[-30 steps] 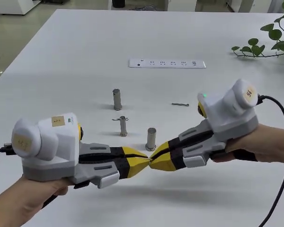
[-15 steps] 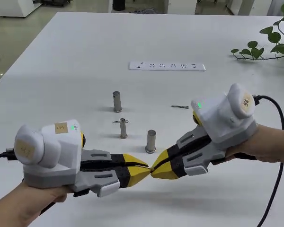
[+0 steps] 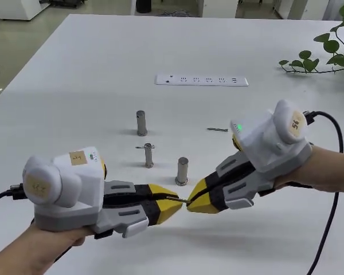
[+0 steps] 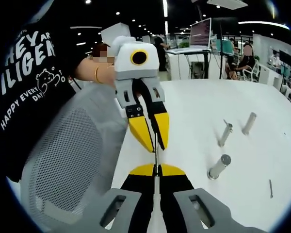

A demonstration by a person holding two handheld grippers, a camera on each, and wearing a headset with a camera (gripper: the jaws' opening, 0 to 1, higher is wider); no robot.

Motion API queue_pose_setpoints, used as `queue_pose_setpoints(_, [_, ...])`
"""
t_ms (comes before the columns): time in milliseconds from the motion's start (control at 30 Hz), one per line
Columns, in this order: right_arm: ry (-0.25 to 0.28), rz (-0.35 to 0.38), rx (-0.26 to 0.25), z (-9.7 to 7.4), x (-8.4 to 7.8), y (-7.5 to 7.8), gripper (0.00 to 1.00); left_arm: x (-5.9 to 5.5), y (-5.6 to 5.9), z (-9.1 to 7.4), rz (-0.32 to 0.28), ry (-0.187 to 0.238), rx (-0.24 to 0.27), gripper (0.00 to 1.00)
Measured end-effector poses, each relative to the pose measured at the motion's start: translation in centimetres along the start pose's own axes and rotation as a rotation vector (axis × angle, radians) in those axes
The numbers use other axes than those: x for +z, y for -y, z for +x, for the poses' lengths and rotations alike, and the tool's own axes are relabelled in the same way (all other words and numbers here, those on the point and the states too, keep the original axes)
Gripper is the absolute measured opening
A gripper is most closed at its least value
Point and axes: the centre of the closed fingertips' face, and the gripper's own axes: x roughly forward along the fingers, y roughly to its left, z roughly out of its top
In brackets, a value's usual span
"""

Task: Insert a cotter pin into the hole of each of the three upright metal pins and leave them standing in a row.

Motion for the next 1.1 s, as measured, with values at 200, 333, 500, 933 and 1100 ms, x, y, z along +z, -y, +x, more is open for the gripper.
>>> queue_pose_setpoints(200, [-0.044,0.005,-0.078,-0.8,-0.9,1.8,0.00,0.0,-1.2,-0.2,-0.009,0.015,0.084,0.13])
queue_pose_setpoints(333, [-0.067,-0.001,-0.105,-1.1,-1.2,2.4,0.00,0.1,-2.1,-0.3,-0.011,0.028,0.137,0.19])
queue_pose_setpoints(500, [-0.122,-0.001,-0.154,-1.6,-2.0,3.5,0.00,-0.1,-3.9,-0.6,0.012,0.019,0.240,0.21])
queue_pose_setpoints(933, [-0.198,0.003,-0.206,-2.6,-3.0,6.1,0.00,-0.2,-5.8,1.3,-0.011,0.018,0.351,0.26])
queue_pose_setpoints(1100, [-0.223,0.004,-0.214,-2.8,-3.5,6.8,0.00,-0.5,-6.4,2.3,-0.021,0.017,0.371,0.25])
